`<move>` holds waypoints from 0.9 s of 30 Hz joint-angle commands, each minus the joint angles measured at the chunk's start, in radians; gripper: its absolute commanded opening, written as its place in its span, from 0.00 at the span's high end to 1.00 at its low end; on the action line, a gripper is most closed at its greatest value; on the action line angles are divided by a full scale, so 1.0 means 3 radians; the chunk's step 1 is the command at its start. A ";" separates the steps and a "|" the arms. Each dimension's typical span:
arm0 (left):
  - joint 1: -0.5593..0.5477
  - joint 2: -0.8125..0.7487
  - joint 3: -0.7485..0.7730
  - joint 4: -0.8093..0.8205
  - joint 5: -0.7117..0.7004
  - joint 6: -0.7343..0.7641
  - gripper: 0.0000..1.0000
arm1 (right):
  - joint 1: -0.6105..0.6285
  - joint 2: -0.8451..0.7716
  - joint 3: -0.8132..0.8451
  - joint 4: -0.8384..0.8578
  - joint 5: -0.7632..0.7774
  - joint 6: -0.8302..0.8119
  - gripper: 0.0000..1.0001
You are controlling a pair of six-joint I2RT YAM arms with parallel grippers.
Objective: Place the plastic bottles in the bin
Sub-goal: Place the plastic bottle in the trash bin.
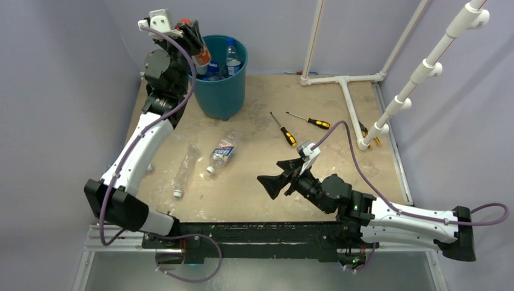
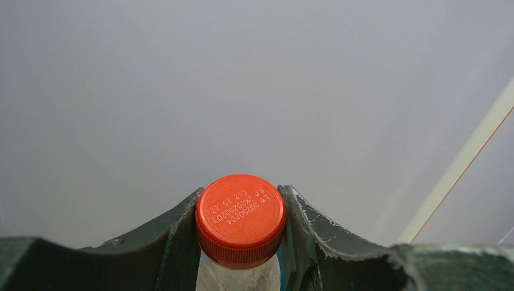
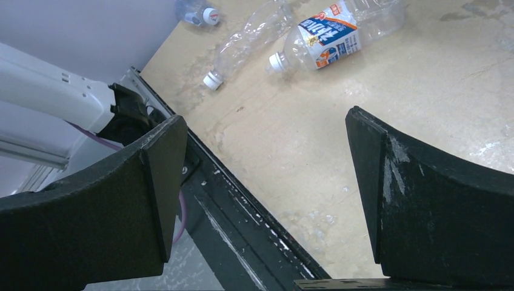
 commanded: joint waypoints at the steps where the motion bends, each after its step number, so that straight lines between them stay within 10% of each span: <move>1: 0.0109 0.0411 0.0166 0.0858 0.0313 -0.0165 1.00 | 0.0002 -0.0106 -0.0030 -0.0027 0.0068 0.0065 0.01; 12: 0.0268 0.1260 0.0121 0.2187 0.0656 0.0045 1.00 | 0.0001 -0.0349 -0.0154 -0.0257 0.0139 0.0145 0.03; 27: 0.0299 0.1885 0.0090 0.2252 0.0411 0.0510 1.00 | 0.0001 -0.0088 -0.0234 -0.0092 0.0107 0.0051 0.03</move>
